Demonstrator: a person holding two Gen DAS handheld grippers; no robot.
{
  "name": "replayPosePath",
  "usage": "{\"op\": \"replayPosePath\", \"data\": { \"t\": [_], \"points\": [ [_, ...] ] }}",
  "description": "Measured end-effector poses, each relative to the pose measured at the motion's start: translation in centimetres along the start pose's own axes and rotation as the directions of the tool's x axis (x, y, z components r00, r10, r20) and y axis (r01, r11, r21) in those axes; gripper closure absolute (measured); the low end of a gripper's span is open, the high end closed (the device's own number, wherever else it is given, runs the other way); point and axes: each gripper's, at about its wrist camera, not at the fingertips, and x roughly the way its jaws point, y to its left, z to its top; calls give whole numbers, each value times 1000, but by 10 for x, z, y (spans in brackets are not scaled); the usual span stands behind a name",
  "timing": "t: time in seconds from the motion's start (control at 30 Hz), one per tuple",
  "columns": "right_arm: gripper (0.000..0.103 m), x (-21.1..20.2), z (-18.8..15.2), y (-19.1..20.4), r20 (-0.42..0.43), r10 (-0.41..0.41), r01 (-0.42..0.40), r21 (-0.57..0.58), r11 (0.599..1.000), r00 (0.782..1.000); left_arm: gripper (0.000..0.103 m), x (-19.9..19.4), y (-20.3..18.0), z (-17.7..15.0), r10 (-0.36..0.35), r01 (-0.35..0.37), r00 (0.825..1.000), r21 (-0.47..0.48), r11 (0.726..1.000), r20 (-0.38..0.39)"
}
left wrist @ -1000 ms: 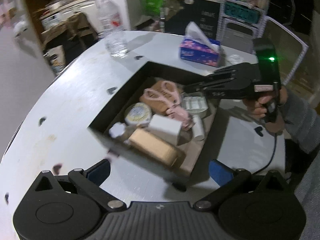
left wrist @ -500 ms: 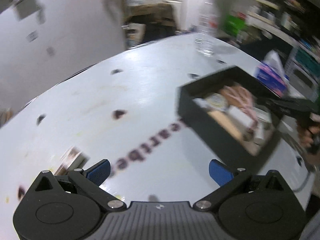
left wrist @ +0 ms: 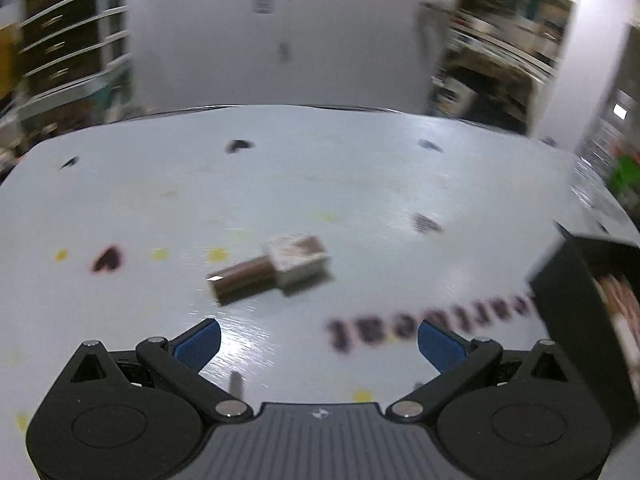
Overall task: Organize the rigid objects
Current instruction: 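Move the left gripper back over the UV gel polish bottle, then close the left gripper on the UV gel polish bottle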
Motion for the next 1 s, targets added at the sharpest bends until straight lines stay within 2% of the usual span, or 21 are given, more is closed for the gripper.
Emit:
{"op": "replayPosePath", "data": {
  "t": [0.13, 0.3, 0.47, 0.6, 0.7, 0.83, 1.0],
  "points": [
    [89, 0, 0, 0, 0, 0, 0, 0, 1000, 1000, 0, 16, 9, 3, 70, -65, 997, -101, 993, 38],
    [89, 0, 0, 0, 0, 0, 0, -1, 1000, 1000, 0, 34, 11, 7, 113, -96, 991, -201, 975, 74],
    [89, 0, 0, 0, 0, 0, 0, 0, 1000, 1000, 0, 49, 2, 9, 193, -166, 975, -211, 963, 110],
    [88, 0, 0, 0, 0, 0, 0, 0, 1000, 1000, 0, 54, -1, 11, 217, -180, 967, -235, 955, 137],
    [88, 0, 0, 0, 1, 0, 0, 0, 1000, 1000, 5, 57, -8, 10, 229, -191, 960, -222, 956, 161],
    [88, 0, 0, 0, 0, 0, 0, 0, 1000, 1000, 17, 59, -13, 8, 290, -247, 938, -220, 944, 189],
    [88, 0, 0, 0, 1, 0, 0, 0, 1000, 1000, 17, 59, -15, 5, 303, -258, 929, -216, 942, 211]
  ]
}}
